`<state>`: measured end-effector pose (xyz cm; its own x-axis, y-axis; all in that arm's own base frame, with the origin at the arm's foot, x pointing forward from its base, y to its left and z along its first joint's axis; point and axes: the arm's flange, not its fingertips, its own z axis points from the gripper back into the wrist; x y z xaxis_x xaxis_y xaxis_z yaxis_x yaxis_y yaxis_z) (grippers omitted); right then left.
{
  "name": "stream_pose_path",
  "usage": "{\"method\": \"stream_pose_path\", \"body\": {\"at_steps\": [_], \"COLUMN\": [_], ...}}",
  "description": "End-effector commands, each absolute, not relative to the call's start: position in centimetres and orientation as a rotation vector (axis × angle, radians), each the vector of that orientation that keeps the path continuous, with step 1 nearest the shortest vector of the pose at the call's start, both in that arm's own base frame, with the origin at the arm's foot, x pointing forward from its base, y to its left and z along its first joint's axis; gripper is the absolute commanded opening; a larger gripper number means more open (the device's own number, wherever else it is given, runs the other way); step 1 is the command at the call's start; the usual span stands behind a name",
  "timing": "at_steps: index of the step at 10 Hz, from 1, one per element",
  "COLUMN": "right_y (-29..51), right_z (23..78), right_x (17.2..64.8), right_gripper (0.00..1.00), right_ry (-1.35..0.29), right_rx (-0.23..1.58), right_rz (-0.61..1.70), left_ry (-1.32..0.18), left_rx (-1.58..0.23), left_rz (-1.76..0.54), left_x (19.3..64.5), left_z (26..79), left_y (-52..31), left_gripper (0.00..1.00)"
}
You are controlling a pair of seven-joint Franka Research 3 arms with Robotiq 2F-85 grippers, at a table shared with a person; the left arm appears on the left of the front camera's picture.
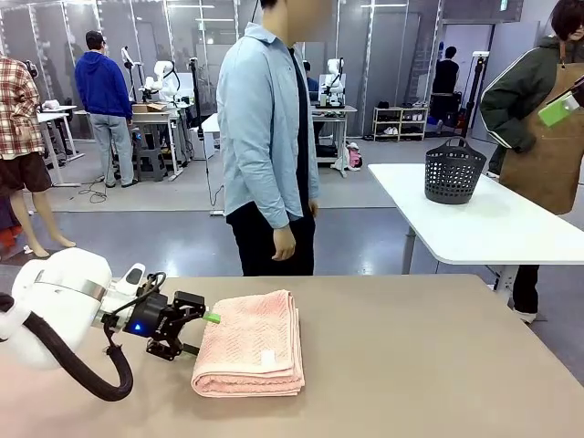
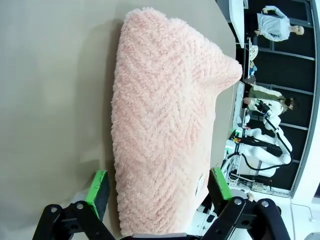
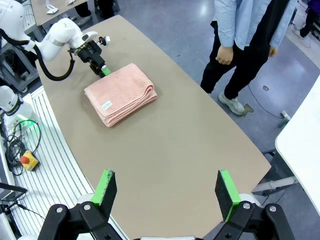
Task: Fold the towel.
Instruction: Pick up the 100 cm Hotel Towel and place it on the left side of the table.
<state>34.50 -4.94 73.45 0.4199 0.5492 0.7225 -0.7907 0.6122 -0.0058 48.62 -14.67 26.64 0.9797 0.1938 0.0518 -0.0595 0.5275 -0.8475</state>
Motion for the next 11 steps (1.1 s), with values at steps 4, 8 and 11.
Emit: {"method": "stream_pose_path", "body": {"at_steps": [4,8,11], "right_y": [-4.9,-4.9,-4.9], "right_z": [73.5,73.5,73.5], "right_x": [34.5,34.5,34.5], "right_gripper": [1.00,1.00,1.00], "right_ry": [-0.746,-0.746,-0.746], "right_rx": [0.358,0.358,0.358], "right_rz": [0.847,0.847,0.847], "left_ry": [-0.152,-0.142,-0.134], "left_rx": [-1.043,-1.056,-1.068], "left_rz": [0.130,0.119,0.090], "left_x": [50.2,50.4,50.6], "left_z": [25.5,25.8,26.8], "left_y": [-17.2,-17.2,-17.4], "left_gripper": [0.00,0.00,0.00]}}
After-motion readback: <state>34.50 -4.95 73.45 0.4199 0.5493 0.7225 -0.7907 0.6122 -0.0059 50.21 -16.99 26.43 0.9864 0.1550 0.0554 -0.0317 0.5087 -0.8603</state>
